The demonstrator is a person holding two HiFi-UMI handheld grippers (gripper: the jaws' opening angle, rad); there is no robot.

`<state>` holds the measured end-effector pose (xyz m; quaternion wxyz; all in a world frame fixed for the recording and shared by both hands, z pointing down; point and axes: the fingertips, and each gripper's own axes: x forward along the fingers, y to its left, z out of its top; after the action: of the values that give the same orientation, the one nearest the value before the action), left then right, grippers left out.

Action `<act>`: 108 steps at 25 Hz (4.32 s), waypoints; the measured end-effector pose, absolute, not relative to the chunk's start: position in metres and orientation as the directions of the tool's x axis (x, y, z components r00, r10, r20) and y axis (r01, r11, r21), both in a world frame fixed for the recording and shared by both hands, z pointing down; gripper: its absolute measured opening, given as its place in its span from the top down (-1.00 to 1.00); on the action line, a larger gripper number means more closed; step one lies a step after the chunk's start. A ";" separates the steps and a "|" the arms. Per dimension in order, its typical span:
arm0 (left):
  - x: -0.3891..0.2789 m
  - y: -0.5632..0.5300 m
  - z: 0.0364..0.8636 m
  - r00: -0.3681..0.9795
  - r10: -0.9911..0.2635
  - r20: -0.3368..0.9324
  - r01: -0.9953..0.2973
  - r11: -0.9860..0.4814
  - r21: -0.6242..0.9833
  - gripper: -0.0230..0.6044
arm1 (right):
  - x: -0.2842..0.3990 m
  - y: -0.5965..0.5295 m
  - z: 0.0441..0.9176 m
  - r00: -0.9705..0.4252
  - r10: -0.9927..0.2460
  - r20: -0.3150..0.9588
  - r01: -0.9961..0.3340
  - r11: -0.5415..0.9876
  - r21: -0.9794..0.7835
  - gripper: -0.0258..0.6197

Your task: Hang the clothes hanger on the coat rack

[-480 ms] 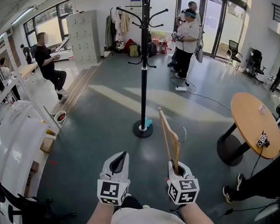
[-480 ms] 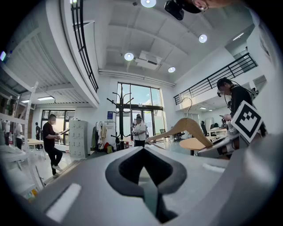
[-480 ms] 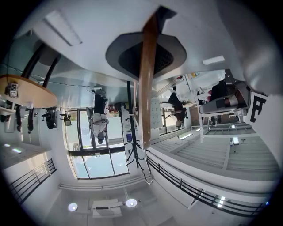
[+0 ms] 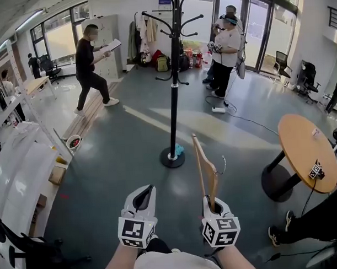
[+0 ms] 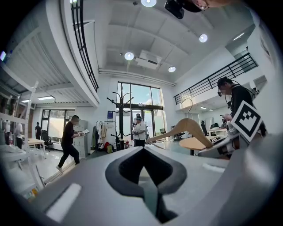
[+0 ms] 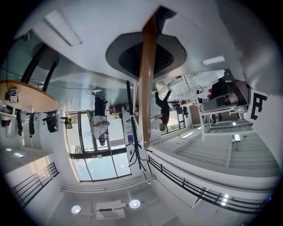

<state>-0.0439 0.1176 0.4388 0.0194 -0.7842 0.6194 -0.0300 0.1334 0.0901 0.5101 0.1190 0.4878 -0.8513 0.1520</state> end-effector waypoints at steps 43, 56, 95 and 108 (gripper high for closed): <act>-0.156 -0.193 0.433 0.308 -0.951 0.017 -0.950 -0.309 -0.050 0.93 | 0.088 -0.228 0.502 -0.312 -0.881 0.356 -0.949 0.271 -0.162 0.84; -0.206 -0.292 0.442 0.220 -0.975 0.032 -0.975 -0.220 -0.013 0.93 | 0.052 -0.348 0.498 -0.361 -0.860 0.361 -0.932 0.321 -0.167 0.84; -0.208 -0.457 0.447 0.053 -0.997 0.059 -0.997 -0.056 -0.053 0.93 | -0.046 -0.689 0.369 -0.590 -0.760 0.273 -0.792 0.610 -0.015 0.84; -0.219 -0.449 0.455 0.037 -0.997 0.067 -0.998 -0.040 -0.039 0.93 | -0.056 -0.692 0.392 -0.578 -0.760 0.298 -0.803 0.595 -0.038 0.83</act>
<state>-0.2191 -0.4495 0.4552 -0.0091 -0.7200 0.6929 -0.0376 -0.0556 -0.6919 0.3920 0.1264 0.4418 -0.8841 0.0847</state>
